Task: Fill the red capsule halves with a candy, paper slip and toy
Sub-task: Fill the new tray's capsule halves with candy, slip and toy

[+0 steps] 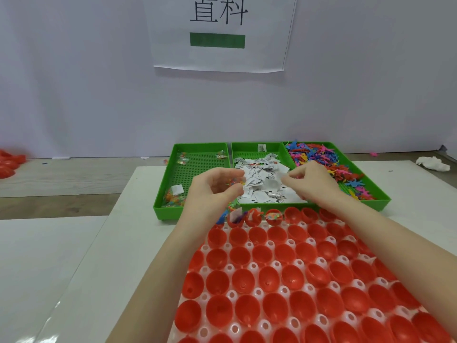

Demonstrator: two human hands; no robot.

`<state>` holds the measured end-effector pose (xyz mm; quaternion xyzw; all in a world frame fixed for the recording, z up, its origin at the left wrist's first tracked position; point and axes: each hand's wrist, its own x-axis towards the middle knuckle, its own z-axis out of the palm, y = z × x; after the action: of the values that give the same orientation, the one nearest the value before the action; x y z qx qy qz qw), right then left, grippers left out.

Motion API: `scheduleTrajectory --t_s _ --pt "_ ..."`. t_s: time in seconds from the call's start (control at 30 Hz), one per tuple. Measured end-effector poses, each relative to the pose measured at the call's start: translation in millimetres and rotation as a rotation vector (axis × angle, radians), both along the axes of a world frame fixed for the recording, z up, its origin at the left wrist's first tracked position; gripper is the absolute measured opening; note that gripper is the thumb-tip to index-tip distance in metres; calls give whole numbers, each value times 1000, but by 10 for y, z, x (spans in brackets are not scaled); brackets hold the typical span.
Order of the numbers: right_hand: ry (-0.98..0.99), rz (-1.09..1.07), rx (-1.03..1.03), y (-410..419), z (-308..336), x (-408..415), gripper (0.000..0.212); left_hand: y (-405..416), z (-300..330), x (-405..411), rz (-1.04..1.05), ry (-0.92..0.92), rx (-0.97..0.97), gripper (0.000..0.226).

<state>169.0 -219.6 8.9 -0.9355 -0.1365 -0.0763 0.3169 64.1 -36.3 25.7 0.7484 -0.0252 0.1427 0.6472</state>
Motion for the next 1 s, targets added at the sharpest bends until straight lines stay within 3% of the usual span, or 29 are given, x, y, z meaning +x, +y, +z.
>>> scheduleTrajectory --t_s 0.1,0.17,0.33,0.47,0.53,0.63,0.7,0.8,0.9,1.0 --pt "-93 95 185 -8 131 -160 33 -50 8 -14 -28 12 -11 28" --pt "-238 190 194 14 224 -312 18 -95 12 -15 -61 36 -46 28" --pt "-663 338 -115 98 386 -750 21 -215 80 -48 -164 117 -311 21" --pt "-789 372 -341 143 366 -874 22 -283 114 -122 -197 43 -252 15" --pt "-746 379 -385 145 356 -907 23 -305 109 -135 -142 16 -218 9" --pt "-412 426 -275 125 368 -949 35 -295 85 -121 -116 32 -310 18" --pt "-51 497 4 92 380 -936 54 -275 84 -112 -97 33 -312 20" --pt "254 478 490 54 437 -907 52 -257 83 -108 -51 -3 -245 21" --pt "324 460 781 16 486 -920 43 -247 79 -110 -8 -35 -160 19" --pt "261 419 835 1 529 -962 37 -244 111 -130 -24 -65 -103 13"
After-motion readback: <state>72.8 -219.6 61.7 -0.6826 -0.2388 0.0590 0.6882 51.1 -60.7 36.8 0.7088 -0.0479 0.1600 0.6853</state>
